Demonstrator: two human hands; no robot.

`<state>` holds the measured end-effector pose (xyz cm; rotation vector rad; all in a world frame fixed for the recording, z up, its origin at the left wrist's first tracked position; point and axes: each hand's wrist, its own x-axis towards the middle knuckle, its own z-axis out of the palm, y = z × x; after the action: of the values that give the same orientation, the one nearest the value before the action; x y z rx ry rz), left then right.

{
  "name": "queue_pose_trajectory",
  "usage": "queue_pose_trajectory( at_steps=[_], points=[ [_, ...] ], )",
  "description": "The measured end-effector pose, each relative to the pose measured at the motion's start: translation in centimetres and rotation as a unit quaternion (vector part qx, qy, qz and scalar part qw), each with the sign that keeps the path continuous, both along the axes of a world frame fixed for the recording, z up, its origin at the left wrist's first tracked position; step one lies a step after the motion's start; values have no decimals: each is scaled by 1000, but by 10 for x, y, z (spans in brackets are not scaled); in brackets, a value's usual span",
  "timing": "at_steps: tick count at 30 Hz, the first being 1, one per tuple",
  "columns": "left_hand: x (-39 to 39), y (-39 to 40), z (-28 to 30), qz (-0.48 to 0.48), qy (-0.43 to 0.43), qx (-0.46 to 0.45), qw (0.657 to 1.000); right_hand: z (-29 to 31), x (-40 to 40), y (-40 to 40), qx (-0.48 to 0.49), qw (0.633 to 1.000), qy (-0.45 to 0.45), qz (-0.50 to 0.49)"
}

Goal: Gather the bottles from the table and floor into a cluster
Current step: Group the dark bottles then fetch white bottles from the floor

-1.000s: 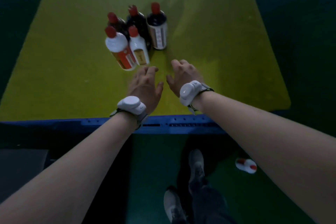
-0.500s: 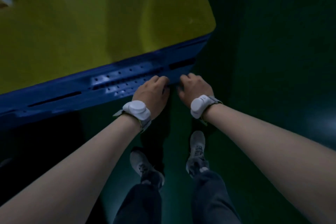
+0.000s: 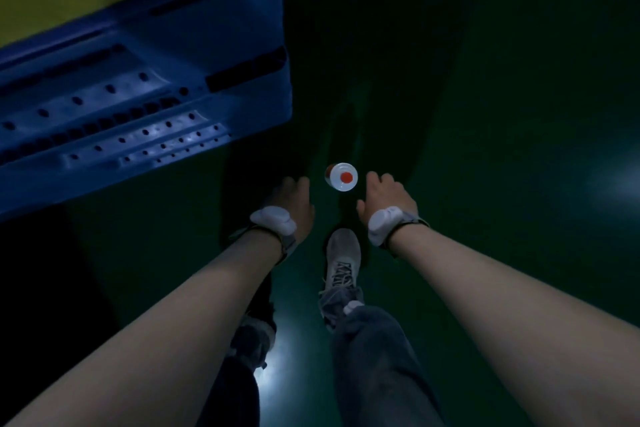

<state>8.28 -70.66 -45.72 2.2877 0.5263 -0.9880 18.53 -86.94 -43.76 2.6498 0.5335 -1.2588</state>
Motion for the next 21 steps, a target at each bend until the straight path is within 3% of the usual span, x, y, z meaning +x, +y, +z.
queue_pose_trajectory(
  at_steps=[10, 16, 21],
  points=[
    [25, -15, -95, -31, -6, 38, 999, -114, 21, 22, -7, 997, 58, 58],
    [2, 21, -118, -10, 31, 35, 999, -146, 13, 33, 8, 997, 16, 76],
    [-10, 31, -128, 34, 44, 18, 998, -151, 17, 40, -37, 996, -23, 80]
  ],
)
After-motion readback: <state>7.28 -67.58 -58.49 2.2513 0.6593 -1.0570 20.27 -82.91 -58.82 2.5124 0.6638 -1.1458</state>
